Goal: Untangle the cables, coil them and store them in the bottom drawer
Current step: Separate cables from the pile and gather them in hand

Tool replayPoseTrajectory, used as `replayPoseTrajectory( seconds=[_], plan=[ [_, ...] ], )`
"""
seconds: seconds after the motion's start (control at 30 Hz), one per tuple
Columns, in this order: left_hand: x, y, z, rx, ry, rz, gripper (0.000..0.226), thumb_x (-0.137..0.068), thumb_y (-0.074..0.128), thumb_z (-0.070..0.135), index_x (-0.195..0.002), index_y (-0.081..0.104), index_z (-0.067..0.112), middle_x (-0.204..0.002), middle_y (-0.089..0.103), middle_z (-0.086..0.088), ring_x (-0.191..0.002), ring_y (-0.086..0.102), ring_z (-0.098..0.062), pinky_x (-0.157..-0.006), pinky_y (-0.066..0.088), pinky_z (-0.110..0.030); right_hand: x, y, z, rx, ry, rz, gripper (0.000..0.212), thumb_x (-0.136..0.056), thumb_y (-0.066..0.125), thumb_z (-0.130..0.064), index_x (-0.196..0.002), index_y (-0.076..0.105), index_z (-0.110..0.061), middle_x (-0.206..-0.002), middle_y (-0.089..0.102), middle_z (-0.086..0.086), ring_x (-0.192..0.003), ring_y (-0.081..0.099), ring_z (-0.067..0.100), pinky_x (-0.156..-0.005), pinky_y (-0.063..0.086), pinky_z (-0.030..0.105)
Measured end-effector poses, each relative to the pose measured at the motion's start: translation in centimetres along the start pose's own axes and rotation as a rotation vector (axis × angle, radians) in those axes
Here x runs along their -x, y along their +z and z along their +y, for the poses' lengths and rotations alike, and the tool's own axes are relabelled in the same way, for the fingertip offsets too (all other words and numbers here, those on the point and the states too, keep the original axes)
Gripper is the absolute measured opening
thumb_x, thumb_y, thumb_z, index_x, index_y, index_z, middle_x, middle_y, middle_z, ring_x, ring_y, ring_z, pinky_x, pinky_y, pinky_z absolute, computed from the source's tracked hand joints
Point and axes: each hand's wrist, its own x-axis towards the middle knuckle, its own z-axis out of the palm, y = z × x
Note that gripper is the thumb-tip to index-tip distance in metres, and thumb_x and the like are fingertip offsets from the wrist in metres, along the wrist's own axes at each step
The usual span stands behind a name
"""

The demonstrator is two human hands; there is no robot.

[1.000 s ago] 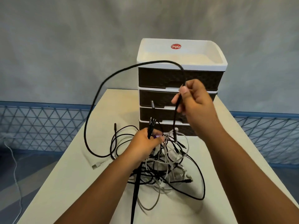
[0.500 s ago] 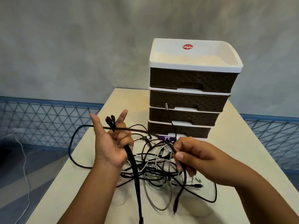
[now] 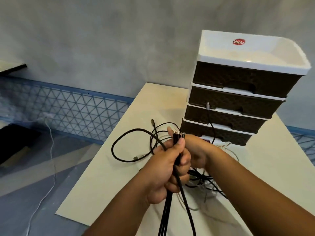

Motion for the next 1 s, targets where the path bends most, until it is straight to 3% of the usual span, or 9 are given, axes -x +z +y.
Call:
replayPoseTrajectory(
  seconds=[0.1,0.2,0.33,0.4,0.5,0.67,0.8,0.9,1.0],
  plan=[
    [1.2,-0.5,-0.5,-0.036,-0.095,-0.076,0.048,-0.094,0.042,0.058,-0.064,0.042,0.020,-0.056,0.018,0.001,-0.043,0.015,-0.008,-0.036,0.012,-0.015,-3.1,1.9,-1.6,0.034,0.085,-0.150,0.081,-0.090,0.030,-0.071,-0.107,0.064,0.000,-0.095,0.073,0.015,-0.082,0.071,0.025,-0.073,0.057,0.029],
    [2.3,-1.0,-1.5,-0.114,-0.170,-0.194,0.048,-0.095,0.040,0.059,-0.064,0.042,0.022,-0.057,0.017,0.003,-0.043,0.014,-0.007,-0.036,0.010,-0.017,-4.1,4.3,-2.8,0.092,0.064,-0.264,0.080,-0.088,0.031,-0.073,-0.110,0.064,-0.004,-0.101,0.073,0.012,-0.086,0.070,0.023,-0.071,0.051,0.029],
    [3.1,-2.1,-2.6,-0.139,-0.204,-0.197,0.048,-0.095,0.040,0.060,-0.065,0.041,0.023,-0.058,0.017,0.002,-0.042,0.015,-0.006,-0.037,0.007,-0.016,-3.0,5.2,-3.4,-0.025,-0.061,-0.281,0.052,-0.088,0.054,-0.049,-0.114,0.063,-0.004,-0.081,0.073,0.002,-0.074,0.070,0.015,-0.068,0.053,0.026],
    [3.2,-2.9,-2.9,-0.153,-0.195,-0.153,0.048,-0.089,0.047,0.065,-0.064,0.041,0.024,-0.060,0.016,0.002,-0.043,0.013,-0.006,-0.037,0.006,-0.016,-1.5,4.7,-4.1,-0.103,-0.160,-0.227,0.042,-0.089,0.056,-0.034,-0.116,0.063,-0.002,-0.066,0.063,-0.003,-0.065,0.064,0.012,-0.064,0.052,0.024],
    [3.1,-4.2,-3.1,-0.156,-0.167,-0.103,0.047,-0.081,0.059,0.067,-0.066,0.042,0.025,-0.058,0.022,0.006,-0.044,0.016,-0.005,-0.037,0.008,-0.016,1.6,3.7,-5.0,-0.085,-0.282,-0.125,0.038,-0.092,0.053,-0.029,-0.116,0.063,-0.002,-0.058,0.047,-0.004,-0.057,0.052,0.011,-0.061,0.048,0.025],
    [2.6,-5.2,-2.5,0.209,-0.080,-0.067,0.064,-0.069,0.061,0.080,-0.084,0.058,0.018,-0.058,0.016,0.007,-0.045,0.010,-0.003,-0.038,0.008,-0.015,6.9,4.3,-3.7,-0.037,-0.468,0.014,0.029,-0.097,0.045,-0.026,-0.105,0.062,-0.004,-0.054,0.027,-0.002,-0.045,0.027,0.011,-0.054,0.028,0.028],
    [1.8,-5.9,-1.6,0.573,0.019,-0.012,0.088,-0.065,0.045,0.085,-0.102,0.067,0.009,-0.054,0.017,0.008,-0.046,0.007,-0.004,-0.038,0.007,-0.016,11.6,5.8,2.0,0.015,-0.499,-0.137,0.022,-0.098,0.047,-0.017,-0.097,0.061,-0.001,-0.055,0.029,0.005,-0.045,0.032,0.015,-0.052,0.031,0.027],
    [1.9,-5.7,-0.9,0.602,0.102,0.083,0.068,-0.083,0.044,0.073,-0.098,0.067,0.011,-0.050,0.022,0.008,-0.045,0.009,-0.003,-0.035,0.009,-0.015,13.8,6.2,7.0,0.200,-0.363,-0.299,0.019,-0.100,0.046,-0.013,-0.099,0.062,-0.002,-0.064,0.050,0.006,-0.053,0.050,0.018,-0.061,0.044,0.028],
    [3.0,-3.7,-0.8,0.382,0.110,0.140,0.033,-0.097,0.045,0.045,-0.079,0.055,0.019,-0.049,0.023,0.009,-0.038,0.016,-0.002,-0.031,0.012,-0.014,14.9,5.9,10.6,0.398,-0.250,-0.356,0.020,-0.104,0.044,-0.016,-0.102,0.063,-0.010,-0.087,0.062,0.014,-0.077,0.058,0.019,-0.079,0.044,0.031]
  ],
)
